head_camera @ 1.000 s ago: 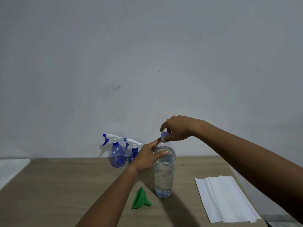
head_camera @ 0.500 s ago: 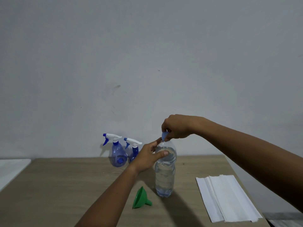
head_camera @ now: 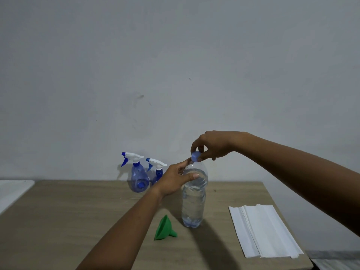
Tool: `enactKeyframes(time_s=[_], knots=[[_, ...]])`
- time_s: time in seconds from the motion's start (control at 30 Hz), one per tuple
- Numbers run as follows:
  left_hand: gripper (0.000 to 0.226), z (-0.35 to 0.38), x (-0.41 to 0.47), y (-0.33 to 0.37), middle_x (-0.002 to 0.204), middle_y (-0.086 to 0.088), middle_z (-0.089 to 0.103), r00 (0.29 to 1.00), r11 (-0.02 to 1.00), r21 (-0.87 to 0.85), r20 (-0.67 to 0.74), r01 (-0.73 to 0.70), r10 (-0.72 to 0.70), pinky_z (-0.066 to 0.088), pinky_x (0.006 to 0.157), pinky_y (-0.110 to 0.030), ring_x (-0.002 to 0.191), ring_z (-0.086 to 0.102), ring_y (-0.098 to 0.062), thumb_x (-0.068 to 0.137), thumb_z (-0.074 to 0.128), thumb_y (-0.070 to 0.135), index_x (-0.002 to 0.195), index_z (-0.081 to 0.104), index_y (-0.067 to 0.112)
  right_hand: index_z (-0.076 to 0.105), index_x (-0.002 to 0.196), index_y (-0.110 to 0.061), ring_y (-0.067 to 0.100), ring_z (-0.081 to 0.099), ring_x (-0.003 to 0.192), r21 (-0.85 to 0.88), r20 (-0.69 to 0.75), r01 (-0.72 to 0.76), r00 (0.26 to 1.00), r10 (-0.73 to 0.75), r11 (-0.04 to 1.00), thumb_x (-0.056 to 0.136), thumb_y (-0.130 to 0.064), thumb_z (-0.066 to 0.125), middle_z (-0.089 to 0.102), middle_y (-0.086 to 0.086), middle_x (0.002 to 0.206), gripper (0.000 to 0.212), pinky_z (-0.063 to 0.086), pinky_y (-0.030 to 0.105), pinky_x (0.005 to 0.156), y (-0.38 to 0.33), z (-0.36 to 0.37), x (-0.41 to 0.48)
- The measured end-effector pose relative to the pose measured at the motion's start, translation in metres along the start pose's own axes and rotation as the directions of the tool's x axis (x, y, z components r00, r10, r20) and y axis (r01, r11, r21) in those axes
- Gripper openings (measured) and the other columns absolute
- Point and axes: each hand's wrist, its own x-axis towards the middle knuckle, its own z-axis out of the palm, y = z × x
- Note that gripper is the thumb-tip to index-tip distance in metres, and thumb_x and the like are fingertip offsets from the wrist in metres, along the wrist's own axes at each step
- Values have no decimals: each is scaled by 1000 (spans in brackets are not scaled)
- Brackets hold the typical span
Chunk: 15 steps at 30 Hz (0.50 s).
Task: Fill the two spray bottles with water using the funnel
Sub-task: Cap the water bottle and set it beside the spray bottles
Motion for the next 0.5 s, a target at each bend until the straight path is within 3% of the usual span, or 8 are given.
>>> enactKeyframes(time_s=[0.13,0.3,0.5], knots=[[63,0,5,-6,138,14,64,1000,1000,-13,-1,3,-3,50,97,-12,121,63,5,94,74,18,151,48,22,65,118,-25,13,69,75,-105,11,-12,1000,14,994,98,-42,62,70,-8,104,27,46,26,67,-5,-3,3],[59,-1,9,-14,136,15,67,1000,1000,-19,-8,21,-21,51,106,-22,125,64,-4,93,75,19,145,51,32,67,95,-19,22,60,78,-350,-46,-50,998,36,935,99,-54,50,66,-1,86,39,41,31,62,-8,3,12],[60,-2,8,-15,137,25,61,1000,1000,-4,0,0,0,45,107,-16,131,56,5,93,74,15,145,49,33,56,87,-20,20,53,71,-304,-93,-64,995,37,951,103,-58,37,55,-6,75,45,38,31,66,-1,16,9]])
